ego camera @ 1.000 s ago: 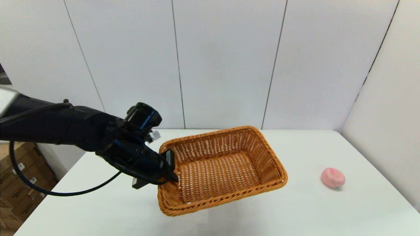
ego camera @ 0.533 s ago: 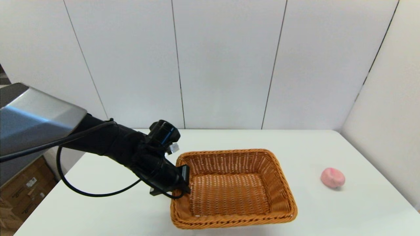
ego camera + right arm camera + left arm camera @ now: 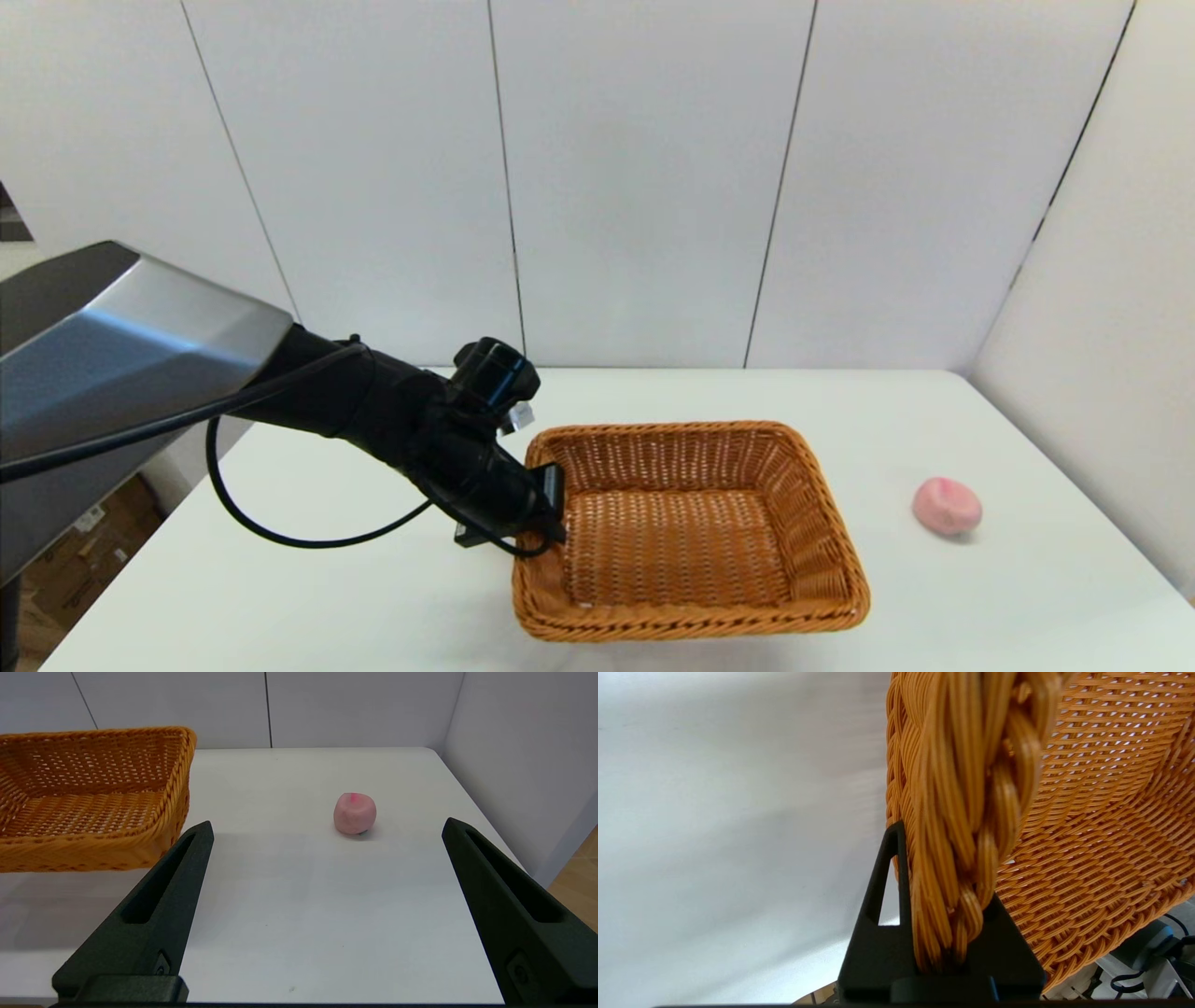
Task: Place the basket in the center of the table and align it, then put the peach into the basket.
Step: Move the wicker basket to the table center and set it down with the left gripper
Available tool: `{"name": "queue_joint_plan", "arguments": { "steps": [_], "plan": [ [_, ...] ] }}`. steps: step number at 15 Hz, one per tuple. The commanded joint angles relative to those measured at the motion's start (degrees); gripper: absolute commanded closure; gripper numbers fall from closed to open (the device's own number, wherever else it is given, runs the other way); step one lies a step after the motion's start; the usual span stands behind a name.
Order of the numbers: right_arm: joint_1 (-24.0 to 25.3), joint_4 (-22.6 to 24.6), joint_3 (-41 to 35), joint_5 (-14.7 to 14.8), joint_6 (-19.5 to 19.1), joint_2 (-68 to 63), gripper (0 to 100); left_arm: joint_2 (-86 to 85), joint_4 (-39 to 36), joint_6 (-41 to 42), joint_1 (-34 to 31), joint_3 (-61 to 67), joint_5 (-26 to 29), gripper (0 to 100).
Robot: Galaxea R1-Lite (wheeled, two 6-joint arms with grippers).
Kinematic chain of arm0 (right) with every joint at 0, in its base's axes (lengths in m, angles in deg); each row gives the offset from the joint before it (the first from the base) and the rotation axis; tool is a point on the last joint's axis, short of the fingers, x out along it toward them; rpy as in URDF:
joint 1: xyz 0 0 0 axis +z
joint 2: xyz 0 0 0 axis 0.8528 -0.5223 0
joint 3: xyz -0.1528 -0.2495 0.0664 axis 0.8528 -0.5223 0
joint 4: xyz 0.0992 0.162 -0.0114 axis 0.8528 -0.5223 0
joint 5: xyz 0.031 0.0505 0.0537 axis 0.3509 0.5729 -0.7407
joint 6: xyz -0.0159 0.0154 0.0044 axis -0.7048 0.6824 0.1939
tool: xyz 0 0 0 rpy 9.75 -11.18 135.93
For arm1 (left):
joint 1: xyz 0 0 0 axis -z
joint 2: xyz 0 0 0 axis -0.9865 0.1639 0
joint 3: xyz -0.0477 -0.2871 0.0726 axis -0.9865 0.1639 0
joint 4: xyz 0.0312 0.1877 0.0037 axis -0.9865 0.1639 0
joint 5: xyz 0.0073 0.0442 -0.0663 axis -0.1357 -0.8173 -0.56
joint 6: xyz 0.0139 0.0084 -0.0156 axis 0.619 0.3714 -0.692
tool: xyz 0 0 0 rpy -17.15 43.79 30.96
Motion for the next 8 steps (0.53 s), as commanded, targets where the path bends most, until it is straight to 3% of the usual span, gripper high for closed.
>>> {"name": "queue_joint_plan", "arguments": {
  "steps": [1,8],
  "plan": [
    [0.02,0.06,-0.01,0.03,0.02,0.01,0,1.45,0.23,0.15,0.73,-0.17,0.12,100],
    [0.02,0.06,-0.01,0.03,0.02,0.01,0,2.86,0.23,0.68,1.26,-0.08,0.12,100]
  ]
}}
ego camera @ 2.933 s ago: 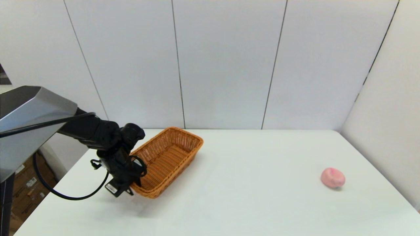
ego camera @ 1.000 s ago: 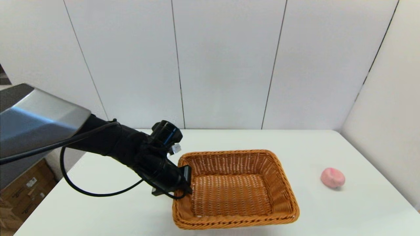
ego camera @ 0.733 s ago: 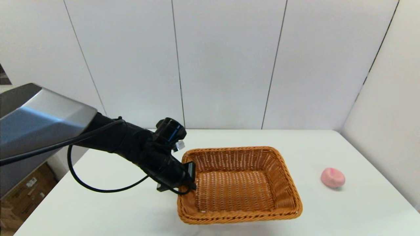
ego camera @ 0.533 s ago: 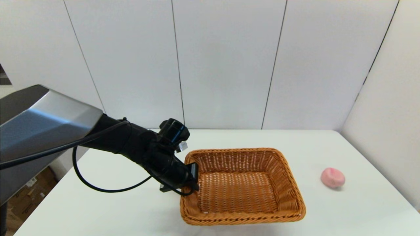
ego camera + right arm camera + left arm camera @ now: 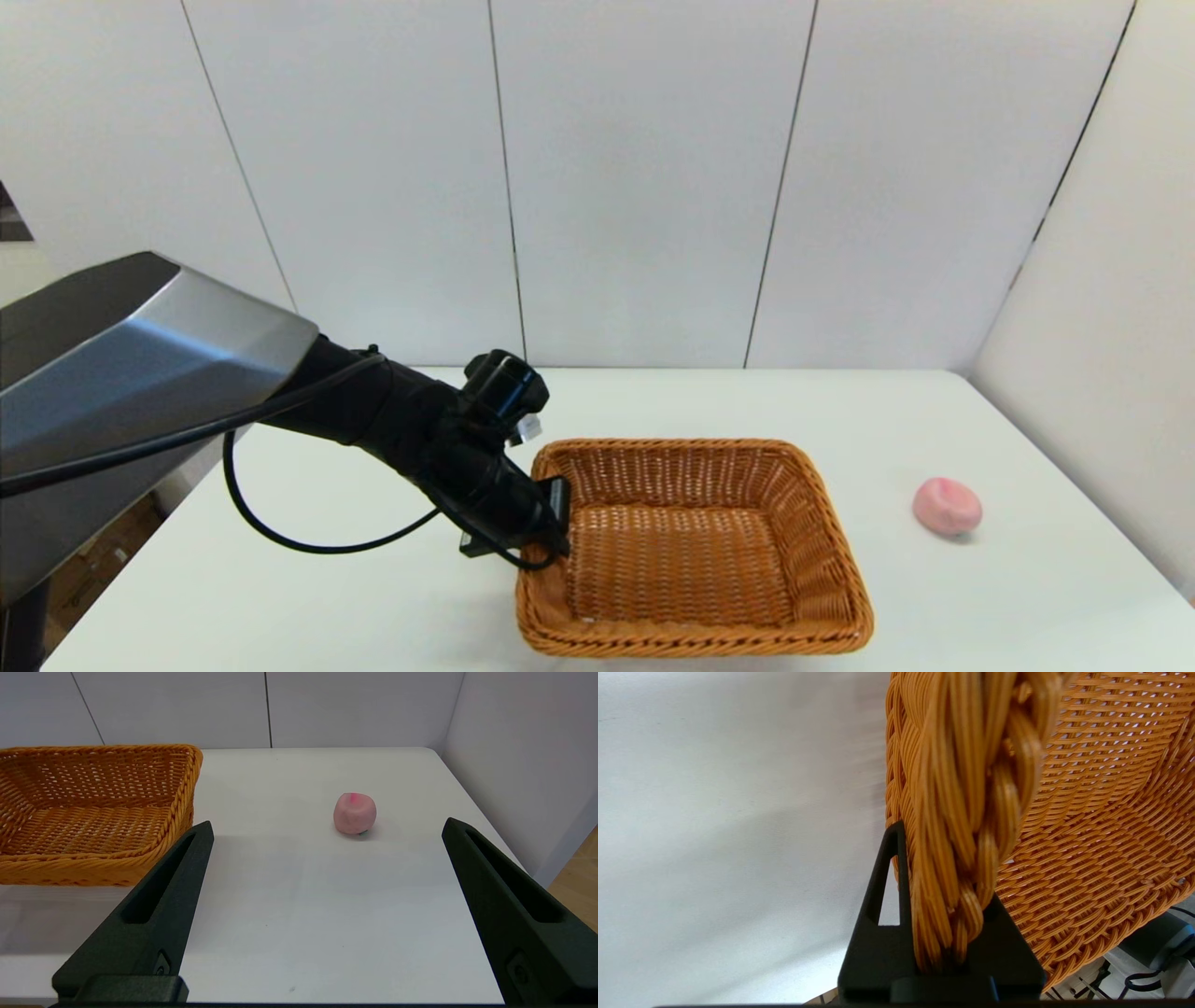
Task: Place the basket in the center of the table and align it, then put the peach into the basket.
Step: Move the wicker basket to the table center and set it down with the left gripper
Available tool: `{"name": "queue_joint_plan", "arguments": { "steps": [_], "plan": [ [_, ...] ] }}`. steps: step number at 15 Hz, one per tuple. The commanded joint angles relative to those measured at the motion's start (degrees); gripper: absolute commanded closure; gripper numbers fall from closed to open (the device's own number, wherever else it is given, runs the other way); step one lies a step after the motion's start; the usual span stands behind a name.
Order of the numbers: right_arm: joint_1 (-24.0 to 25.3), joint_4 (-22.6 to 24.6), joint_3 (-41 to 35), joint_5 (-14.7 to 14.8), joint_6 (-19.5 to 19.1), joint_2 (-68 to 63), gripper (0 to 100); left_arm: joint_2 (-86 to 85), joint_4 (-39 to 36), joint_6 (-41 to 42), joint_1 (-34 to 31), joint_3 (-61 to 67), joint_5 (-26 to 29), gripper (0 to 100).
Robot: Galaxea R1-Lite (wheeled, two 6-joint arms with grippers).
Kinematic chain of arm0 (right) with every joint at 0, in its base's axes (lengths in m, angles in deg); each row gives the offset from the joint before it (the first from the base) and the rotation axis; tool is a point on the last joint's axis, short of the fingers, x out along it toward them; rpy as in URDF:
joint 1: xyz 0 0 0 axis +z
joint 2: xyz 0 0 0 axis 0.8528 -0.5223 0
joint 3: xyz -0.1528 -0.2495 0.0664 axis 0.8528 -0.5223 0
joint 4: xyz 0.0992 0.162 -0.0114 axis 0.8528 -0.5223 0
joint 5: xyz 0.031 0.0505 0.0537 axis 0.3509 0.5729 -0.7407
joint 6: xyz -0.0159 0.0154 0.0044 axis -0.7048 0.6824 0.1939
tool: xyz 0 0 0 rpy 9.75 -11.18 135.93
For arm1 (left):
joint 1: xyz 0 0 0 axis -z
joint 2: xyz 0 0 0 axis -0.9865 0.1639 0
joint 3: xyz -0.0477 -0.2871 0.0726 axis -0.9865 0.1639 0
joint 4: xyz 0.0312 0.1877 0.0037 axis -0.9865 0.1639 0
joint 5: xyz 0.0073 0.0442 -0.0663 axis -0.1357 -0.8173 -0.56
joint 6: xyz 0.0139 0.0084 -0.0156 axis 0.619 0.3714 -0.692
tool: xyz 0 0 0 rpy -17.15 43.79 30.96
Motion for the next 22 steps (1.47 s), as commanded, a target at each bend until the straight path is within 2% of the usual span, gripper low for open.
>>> {"name": "queue_joint_plan", "arguments": {
  "steps": [1,8,9,16,19,22],
  "plan": [
    [0.02,-0.01,-0.01,-0.11,0.01,0.01,0,1.34,0.03,-0.29,0.27,-0.02,0.02,100],
    [0.02,-0.01,-0.01,-0.02,0.01,0.01,0,2.13,-0.06,-0.29,0.36,-0.02,-0.07,100],
    [0.02,-0.01,-0.01,-0.02,0.01,0.01,0,2.40,-0.15,-0.37,0.54,-0.02,-0.16,0],
    [0.02,-0.01,-0.01,-0.02,0.01,0.01,0,-1.82,-0.15,-0.20,-0.17,-0.11,-0.51,0],
    [0.02,-0.01,-0.01,-0.02,0.01,0.01,0,-16.41,2.49,3.76,-0.78,0.60,-5.25,0],
    [0.02,0.08,-0.01,-0.02,0.01,0.01,0,-36.10,10.40,8.68,-1.66,-0.11,-6.66,0]
  ]
}}
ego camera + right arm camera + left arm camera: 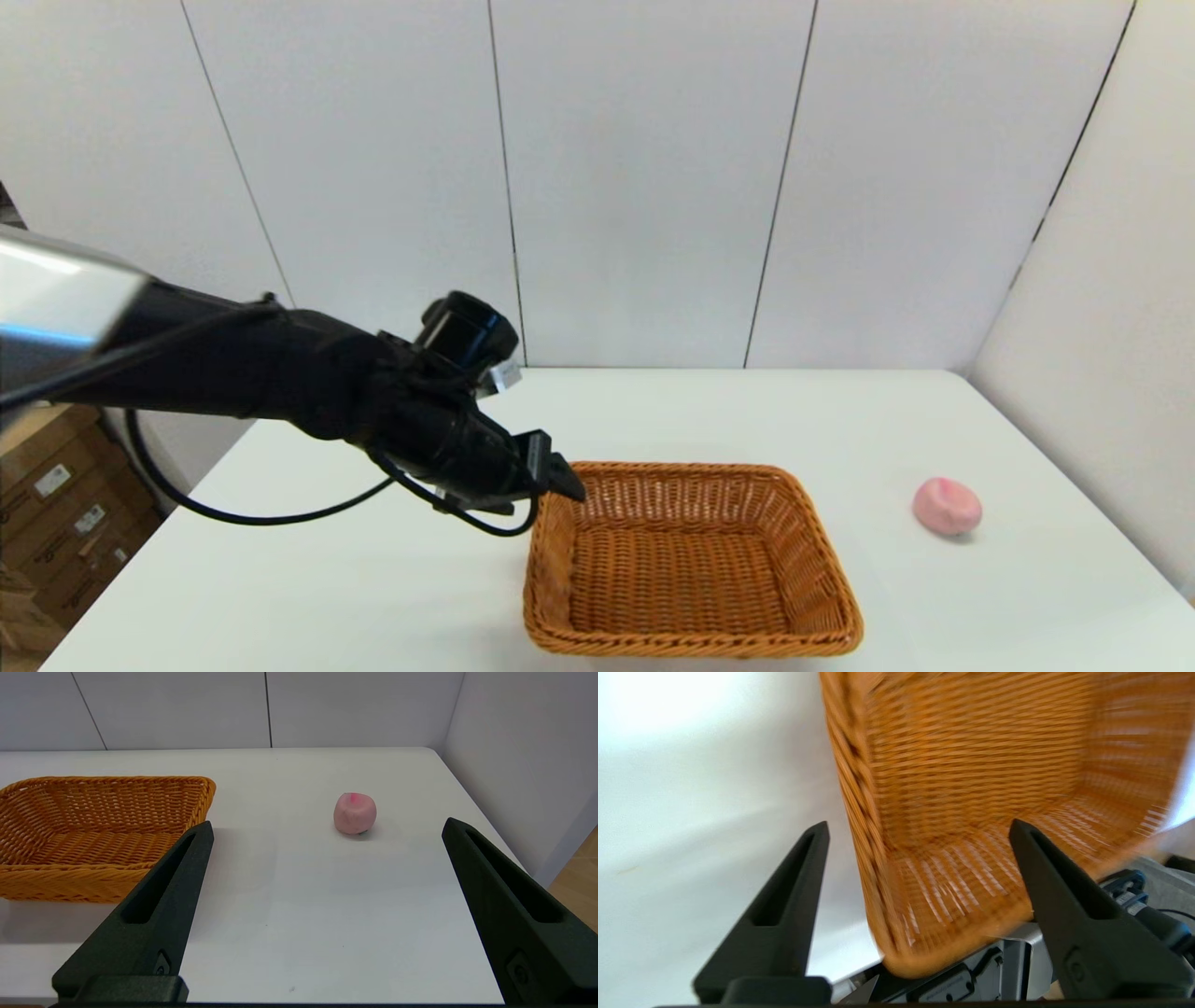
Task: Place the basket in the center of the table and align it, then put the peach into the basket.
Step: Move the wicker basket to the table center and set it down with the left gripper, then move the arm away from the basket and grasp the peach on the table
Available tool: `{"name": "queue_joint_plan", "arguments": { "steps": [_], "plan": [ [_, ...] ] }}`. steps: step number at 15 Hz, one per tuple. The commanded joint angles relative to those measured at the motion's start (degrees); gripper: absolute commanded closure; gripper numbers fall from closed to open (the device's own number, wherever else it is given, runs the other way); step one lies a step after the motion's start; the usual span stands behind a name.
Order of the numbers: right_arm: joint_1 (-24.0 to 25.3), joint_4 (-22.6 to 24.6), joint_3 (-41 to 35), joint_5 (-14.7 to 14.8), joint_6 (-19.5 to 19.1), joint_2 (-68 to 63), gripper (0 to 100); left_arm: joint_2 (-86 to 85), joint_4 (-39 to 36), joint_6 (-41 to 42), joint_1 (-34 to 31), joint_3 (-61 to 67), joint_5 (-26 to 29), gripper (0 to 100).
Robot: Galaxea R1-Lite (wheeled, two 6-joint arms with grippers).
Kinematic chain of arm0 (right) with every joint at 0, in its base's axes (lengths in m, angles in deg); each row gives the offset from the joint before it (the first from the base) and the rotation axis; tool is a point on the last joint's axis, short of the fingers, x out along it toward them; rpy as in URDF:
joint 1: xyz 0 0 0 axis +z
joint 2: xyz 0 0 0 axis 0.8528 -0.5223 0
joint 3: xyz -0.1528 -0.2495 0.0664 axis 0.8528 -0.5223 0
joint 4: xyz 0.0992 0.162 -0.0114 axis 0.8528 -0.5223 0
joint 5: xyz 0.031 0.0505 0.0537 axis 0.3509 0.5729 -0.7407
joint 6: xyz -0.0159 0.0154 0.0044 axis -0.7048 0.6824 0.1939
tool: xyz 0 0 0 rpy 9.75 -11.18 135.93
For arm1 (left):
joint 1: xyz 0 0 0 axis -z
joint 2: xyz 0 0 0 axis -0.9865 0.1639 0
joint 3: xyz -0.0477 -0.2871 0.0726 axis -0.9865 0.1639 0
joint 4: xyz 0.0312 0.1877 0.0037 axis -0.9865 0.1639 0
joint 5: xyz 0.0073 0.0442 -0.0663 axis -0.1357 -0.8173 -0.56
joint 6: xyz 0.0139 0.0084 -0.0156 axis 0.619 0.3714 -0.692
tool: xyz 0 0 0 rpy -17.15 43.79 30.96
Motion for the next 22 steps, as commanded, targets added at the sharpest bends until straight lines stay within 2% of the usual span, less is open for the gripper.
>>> {"name": "queue_joint_plan", "arguments": {
  "steps": [1,5,7,9,12,13,17,19,22],
  "plan": [
    [0.02,0.11,-0.01,0.03,0.02,0.01,0,-31.78,10.42,8.34,-1.11,-0.13,-4.93,0],
    [0.02,0.11,-0.01,-0.06,0.02,0.01,0,-54.80,12.79,10.28,-1.29,1.37,-11.78,0],
    [0.02,0.02,-0.01,-0.06,0.02,0.01,0,-62.89,12.53,10.19,-10.60,2.16,-11.34,0],
    [0.02,0.11,-0.01,-0.06,0.02,0.01,0,-71.15,12.18,10.45,-16.41,5.67,-11.25,0],
    [0.02,0.11,-0.01,-0.06,0.02,0.01,0,-83.72,11.74,13.00,-30.12,15.17,-11.25,0],
    [0.02,0.02,-0.01,-0.06,0.02,0.01,0,-86.80,11.21,13.35,-31.96,18.51,-11.17,0],
    [0.02,0.02,-0.01,-0.06,0.02,0.01,0,-100.68,6.73,17.92,-32.14,35.29,-8.62,0],
    [0.02,0.02,-0.01,-0.06,0.02,0.01,0,-107.71,5.32,24.07,-31.70,44.08,-8.97,0],
    [0.02,0.02,-0.01,-0.06,0.02,0.01,0,-112.46,-3.38,28.64,-31.61,57.79,-9.58,0]
  ]
}}
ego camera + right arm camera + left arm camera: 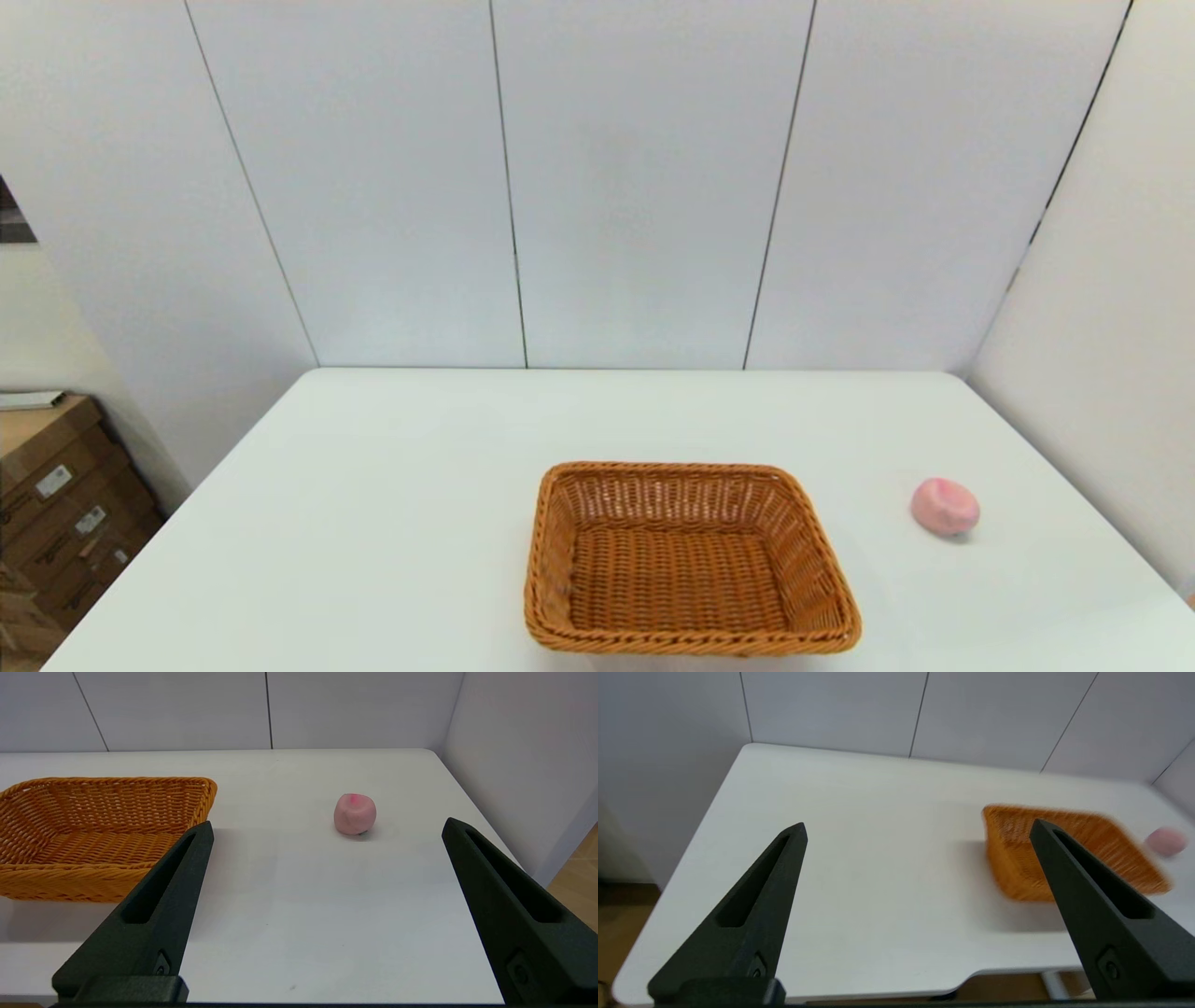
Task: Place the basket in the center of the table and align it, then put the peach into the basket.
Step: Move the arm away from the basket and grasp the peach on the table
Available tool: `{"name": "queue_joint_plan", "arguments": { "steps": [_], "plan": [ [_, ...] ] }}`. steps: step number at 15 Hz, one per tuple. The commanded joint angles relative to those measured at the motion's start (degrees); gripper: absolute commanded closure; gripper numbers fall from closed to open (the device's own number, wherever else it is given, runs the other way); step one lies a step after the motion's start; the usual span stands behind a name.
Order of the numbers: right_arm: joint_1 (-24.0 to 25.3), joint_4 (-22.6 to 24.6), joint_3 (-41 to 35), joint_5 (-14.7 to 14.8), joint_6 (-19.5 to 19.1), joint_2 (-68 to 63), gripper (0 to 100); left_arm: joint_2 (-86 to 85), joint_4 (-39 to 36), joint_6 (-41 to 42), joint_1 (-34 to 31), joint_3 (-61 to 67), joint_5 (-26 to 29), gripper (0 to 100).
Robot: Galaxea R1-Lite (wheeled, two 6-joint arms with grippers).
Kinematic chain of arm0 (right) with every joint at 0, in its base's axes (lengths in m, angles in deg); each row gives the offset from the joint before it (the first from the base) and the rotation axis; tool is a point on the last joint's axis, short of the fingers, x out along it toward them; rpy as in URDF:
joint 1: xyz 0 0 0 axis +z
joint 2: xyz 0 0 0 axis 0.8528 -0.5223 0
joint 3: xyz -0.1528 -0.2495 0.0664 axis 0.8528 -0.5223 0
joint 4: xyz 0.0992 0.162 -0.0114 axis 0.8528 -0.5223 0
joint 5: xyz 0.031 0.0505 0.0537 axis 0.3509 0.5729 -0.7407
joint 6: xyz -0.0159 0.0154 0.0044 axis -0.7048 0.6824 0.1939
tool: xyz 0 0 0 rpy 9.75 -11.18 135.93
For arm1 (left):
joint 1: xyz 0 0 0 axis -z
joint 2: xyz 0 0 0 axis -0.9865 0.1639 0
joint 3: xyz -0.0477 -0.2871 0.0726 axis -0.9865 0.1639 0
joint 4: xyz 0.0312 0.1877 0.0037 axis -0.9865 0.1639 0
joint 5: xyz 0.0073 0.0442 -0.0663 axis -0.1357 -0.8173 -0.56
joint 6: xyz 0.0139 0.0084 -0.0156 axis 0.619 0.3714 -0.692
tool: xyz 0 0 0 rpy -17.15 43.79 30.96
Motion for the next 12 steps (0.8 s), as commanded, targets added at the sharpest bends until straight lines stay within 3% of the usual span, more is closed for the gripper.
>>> {"name": "queue_joint_plan", "arguments": {
  "steps": [1,3,5,9,10,12],
  "plan": [
    [0.02,0.02,-0.01,0.06,0.01,0.01,0,-10.67,-14.13,7.50,0.05,20.73,-1.52,0],
    [0.02,0.02,-0.01,0.06,0.01,0.01,0,-10.67,-23.80,6.97,0.05,27.06,-4.16,0],
    [0.02,0.02,-0.01,0.06,0.01,0.01,0,-10.67,-24.41,6.97,0.05,28.38,-9.43,0],
    [0.02,-0.51,0.61,0.15,-0.61,0.01,0,-10.67,-22.48,6.09,0.05,28.29,-9.35,0],
    [0.02,-1.48,1.92,-0.55,-1.14,-0.51,0,-10.67,-22.48,5.91,0.05,28.29,-9.35,0],
    [0.02,-9.47,10.19,-1.69,-1.75,-12.64,0,-10.67,-22.48,5.91,0.05,28.29,-9.35,0]
  ]
}}
